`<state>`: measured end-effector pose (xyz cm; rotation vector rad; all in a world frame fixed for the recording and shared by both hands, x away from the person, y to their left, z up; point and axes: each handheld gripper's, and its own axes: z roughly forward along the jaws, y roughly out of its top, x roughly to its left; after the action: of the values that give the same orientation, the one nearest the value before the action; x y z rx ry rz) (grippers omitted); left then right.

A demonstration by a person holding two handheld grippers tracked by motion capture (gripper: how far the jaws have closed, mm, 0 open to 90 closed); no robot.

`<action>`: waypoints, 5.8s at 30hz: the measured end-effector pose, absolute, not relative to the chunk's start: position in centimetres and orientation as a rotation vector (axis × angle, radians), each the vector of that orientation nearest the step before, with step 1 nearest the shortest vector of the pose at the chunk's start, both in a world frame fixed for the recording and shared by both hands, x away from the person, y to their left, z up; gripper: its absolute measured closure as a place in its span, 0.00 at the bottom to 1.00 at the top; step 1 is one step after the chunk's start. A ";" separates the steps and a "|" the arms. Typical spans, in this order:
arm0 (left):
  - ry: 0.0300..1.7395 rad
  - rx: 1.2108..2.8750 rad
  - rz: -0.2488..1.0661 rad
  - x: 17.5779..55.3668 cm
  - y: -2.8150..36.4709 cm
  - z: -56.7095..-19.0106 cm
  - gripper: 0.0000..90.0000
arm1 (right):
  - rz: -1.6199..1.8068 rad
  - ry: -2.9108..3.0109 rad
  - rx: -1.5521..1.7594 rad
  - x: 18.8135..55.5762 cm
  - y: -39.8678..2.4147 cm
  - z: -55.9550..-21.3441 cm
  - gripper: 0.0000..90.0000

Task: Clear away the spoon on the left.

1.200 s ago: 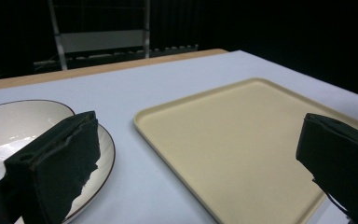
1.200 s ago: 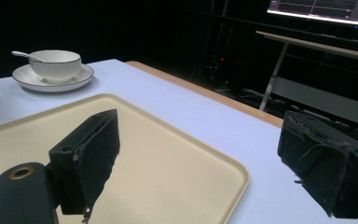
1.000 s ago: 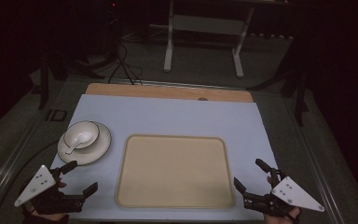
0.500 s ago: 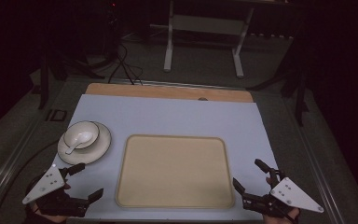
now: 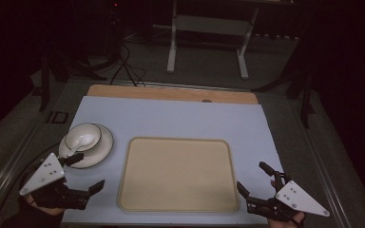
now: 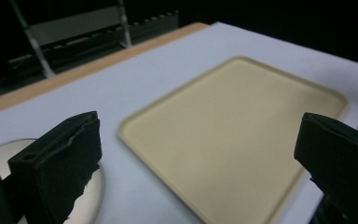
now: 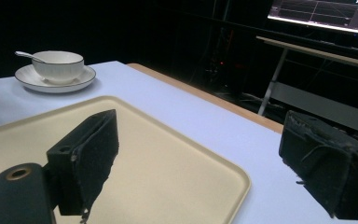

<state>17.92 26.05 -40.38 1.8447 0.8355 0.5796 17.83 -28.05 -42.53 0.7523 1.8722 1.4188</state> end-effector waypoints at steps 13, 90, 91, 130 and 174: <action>1.059 1.770 0.708 21.5 29.2 -38.3 0.01 | 1.424 1.868 0.746 17.8 -27.9 -42.5 0.13; 1.633 1.736 0.226 27.7 35.5 -47.3 0.90 | 1.376 1.906 0.731 18.0 -27.6 -42.8 0.15; 1.631 1.740 0.230 27.8 35.5 -47.2 0.93 | 1.376 1.906 0.732 18.0 -27.6 -42.8 0.15; 1.564 1.690 0.352 25.6 34.1 -42.7 0.95 | 1.379 1.902 0.740 18.0 -27.6 -42.8 0.15; 1.257 1.756 0.314 24.7 22.7 -39.6 0.95 | 1.382 1.907 0.722 17.9 -27.4 -42.8 0.15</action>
<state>24.74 22.69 -39.62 1.7555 1.2567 0.3135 17.87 -27.42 -42.76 0.7224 1.9072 1.3823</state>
